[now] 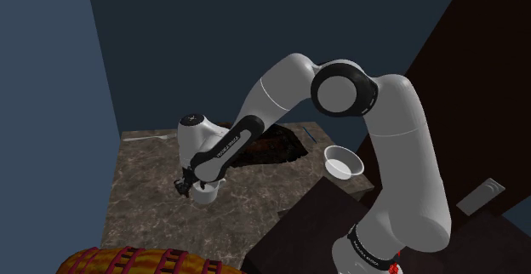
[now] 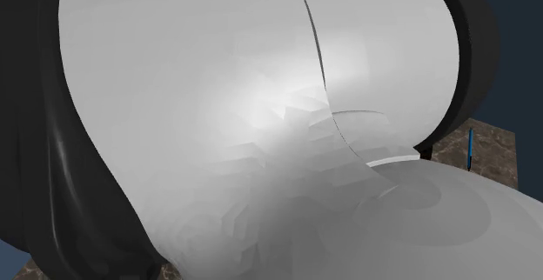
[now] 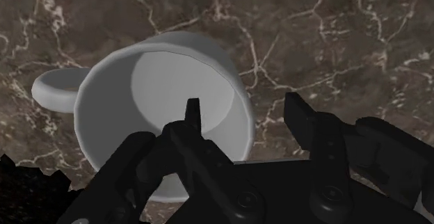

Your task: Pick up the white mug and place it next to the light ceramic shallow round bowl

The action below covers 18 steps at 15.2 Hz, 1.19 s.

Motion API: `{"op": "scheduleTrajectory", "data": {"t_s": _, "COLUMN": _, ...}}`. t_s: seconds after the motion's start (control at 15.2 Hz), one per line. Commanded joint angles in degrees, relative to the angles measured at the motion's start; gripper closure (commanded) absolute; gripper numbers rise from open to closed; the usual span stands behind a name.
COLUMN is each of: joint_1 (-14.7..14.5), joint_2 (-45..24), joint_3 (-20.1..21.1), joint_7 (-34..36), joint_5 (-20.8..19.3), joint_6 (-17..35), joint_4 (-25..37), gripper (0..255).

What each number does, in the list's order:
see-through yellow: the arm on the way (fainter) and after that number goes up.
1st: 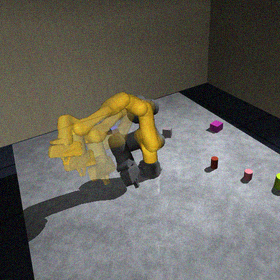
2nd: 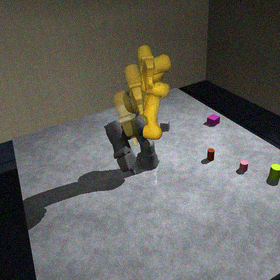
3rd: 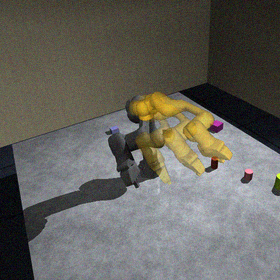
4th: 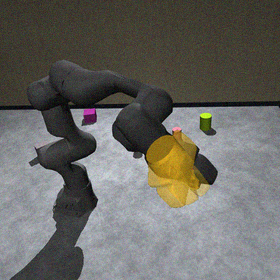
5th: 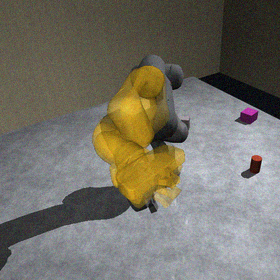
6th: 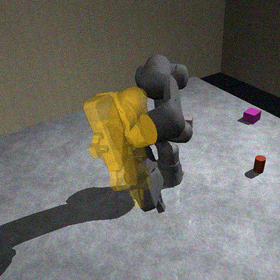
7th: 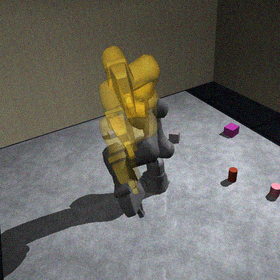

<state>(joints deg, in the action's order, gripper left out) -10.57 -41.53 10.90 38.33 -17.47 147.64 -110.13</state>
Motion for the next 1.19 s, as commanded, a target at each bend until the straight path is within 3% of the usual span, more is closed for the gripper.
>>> {"op": "scheduleTrajectory", "data": {"t_s": 0.0, "joint_1": 0.0, "joint_2": 0.0, "joint_3": 0.0, "joint_7": 0.0, "joint_5": 0.0, "joint_6": 0.0, "joint_4": 0.0, "gripper": 255}}
{"op": "scheduleTrajectory", "data": {"t_s": 0.53, "joint_1": 0.0, "joint_2": 0.0, "joint_3": 0.0, "joint_7": 0.0, "joint_5": 0.0, "joint_6": 0.0, "joint_4": 0.0, "gripper": 255}}
{"op": "scheduleTrajectory", "data": {"t_s": 1.12, "joint_1": 1.3, "joint_2": 6.0, "joint_3": 1.7, "joint_7": -1.2, "joint_5": 1.7, "joint_6": -4.1, "joint_4": -2.0, "gripper": 255}}
